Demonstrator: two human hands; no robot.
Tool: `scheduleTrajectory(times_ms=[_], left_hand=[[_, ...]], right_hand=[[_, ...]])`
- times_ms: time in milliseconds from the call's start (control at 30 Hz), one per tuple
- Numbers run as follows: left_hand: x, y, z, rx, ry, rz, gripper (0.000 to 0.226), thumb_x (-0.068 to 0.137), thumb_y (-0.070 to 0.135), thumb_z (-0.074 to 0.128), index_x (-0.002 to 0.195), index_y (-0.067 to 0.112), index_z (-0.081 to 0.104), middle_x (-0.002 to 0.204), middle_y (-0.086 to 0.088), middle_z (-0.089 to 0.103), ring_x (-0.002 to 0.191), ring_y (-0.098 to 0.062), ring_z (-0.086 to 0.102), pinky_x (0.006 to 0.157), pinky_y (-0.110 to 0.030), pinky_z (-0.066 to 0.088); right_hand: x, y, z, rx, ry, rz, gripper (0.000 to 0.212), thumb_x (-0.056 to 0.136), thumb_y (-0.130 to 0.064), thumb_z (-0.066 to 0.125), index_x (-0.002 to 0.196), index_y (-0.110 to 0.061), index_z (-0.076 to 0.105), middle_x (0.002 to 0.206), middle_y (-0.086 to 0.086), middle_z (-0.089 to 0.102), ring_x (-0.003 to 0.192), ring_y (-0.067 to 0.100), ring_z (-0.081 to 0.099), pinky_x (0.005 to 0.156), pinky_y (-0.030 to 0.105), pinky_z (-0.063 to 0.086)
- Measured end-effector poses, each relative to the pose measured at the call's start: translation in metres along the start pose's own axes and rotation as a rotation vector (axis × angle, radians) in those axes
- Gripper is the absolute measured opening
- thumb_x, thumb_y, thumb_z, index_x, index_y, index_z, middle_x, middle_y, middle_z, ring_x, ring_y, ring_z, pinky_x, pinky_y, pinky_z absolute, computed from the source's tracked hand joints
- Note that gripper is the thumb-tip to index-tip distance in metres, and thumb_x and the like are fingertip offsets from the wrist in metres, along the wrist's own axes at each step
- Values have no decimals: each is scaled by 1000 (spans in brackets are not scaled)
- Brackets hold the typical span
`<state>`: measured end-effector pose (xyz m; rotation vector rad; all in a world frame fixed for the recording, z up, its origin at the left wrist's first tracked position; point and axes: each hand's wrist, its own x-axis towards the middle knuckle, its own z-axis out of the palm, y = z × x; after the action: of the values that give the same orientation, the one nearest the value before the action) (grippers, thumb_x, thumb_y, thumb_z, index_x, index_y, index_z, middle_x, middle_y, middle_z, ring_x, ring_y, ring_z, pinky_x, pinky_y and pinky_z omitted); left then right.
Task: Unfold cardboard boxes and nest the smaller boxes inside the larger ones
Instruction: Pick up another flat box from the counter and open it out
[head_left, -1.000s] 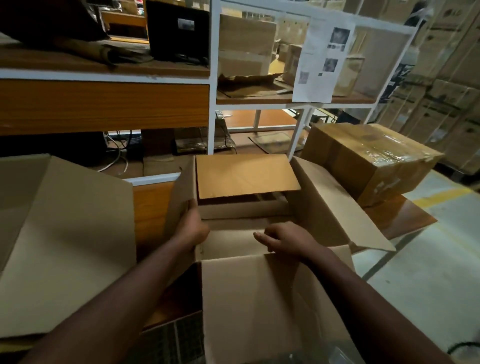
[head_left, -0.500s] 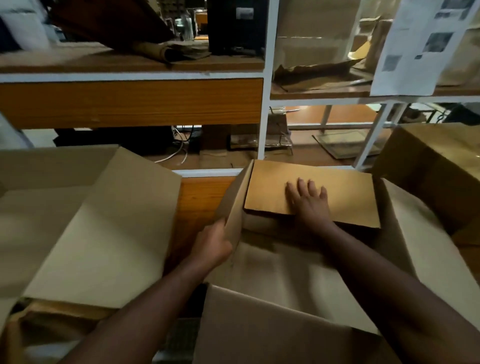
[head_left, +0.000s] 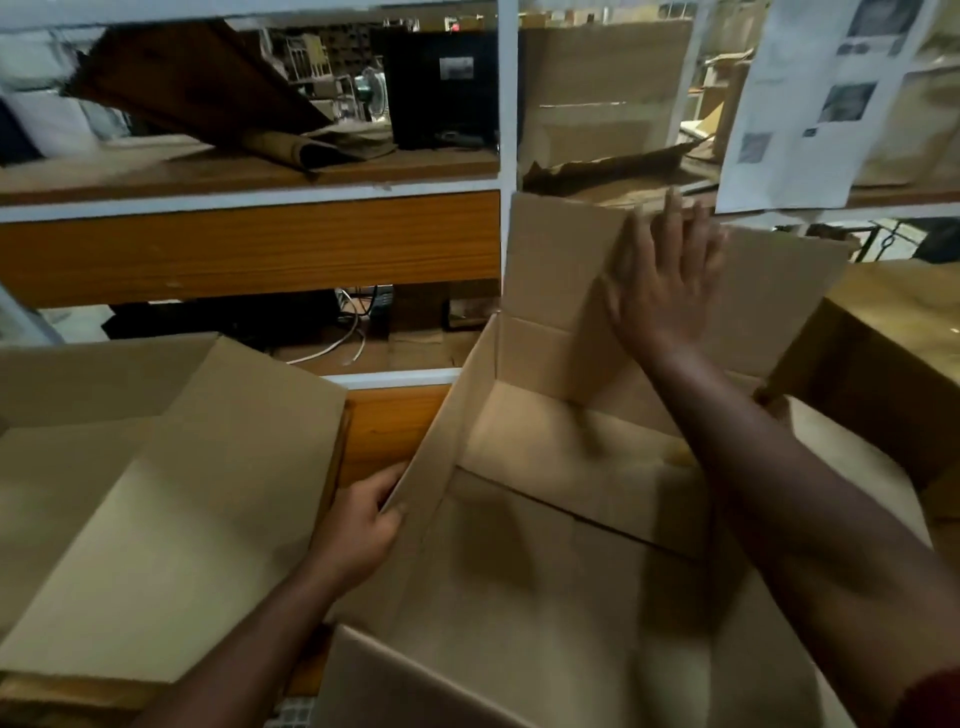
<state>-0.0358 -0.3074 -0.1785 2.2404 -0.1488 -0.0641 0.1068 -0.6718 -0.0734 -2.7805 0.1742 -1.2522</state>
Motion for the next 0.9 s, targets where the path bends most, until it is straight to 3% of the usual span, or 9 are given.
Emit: scheduleTrajectory(times_ms=[67,100,200,267,333,500,700,800,900], left_hand=[[-5,3,0,-49,13,8,54,100,7,63,145,35,56,132,22,66,122,-2,62,102,-37,55],[-6,3,-1,-79,26,14,55,100,5,63,146,35,56,134,22,65,124,-2,61,102,-35,55],[-10,3,-3,-146,49,26,56,100,3,62,145,35,58,134,20,66,124,-2,63,98,-30,56],[-15,4,-3,-166,57,24,55,100,4,62,144,37,58,133,21,67,123,-3,63,94,-28,58],[-18,7,-2,-179,72,17,55,99,4,63,141,39,59,130,21,68,120,-1,65,89,-23,58],[-18,15,-15,-148,57,-6,45,100,12,64,129,46,59,121,19,70,113,-6,68,92,-37,60],[-24,34,-61,-147,74,95,46,99,23,68,141,38,60,126,16,70,116,-4,67,97,-42,59],[-46,31,-93,-232,-35,70,59,94,29,75,146,45,52,136,15,64,122,-2,62,101,-38,56],[-89,21,-119,-59,37,96,63,91,50,73,148,47,48,138,25,56,123,-2,57,99,-31,52]], right_hand=[[-1,15,8,-47,-256,17,99,92,-86,33,170,-30,9,179,9,-5,164,40,-5,127,62,-4],[-4,20,12,-62,-376,-4,105,87,-94,28,169,-32,11,179,7,0,164,40,1,127,63,2],[-16,30,16,-95,-542,-17,93,84,-93,44,153,-30,46,156,9,53,138,37,52,107,52,43],[-24,31,19,-106,-464,-45,66,90,-80,56,125,-26,67,113,7,74,100,31,70,80,41,56],[-29,24,16,-110,-382,-118,52,95,-72,57,110,-25,71,97,5,75,85,29,72,69,40,59],[-21,9,-10,-104,-366,-152,50,95,-68,60,101,-21,73,86,5,72,77,28,70,65,42,60],[16,-23,-89,-52,-275,-150,47,96,-63,62,101,-18,71,87,8,68,77,28,66,66,43,58],[43,-47,-133,-124,-185,-138,52,95,-66,61,102,-16,72,82,7,62,76,31,65,64,40,51],[60,-76,-169,-156,-122,-90,53,95,-65,62,106,-14,71,90,14,65,82,35,64,69,43,50]])
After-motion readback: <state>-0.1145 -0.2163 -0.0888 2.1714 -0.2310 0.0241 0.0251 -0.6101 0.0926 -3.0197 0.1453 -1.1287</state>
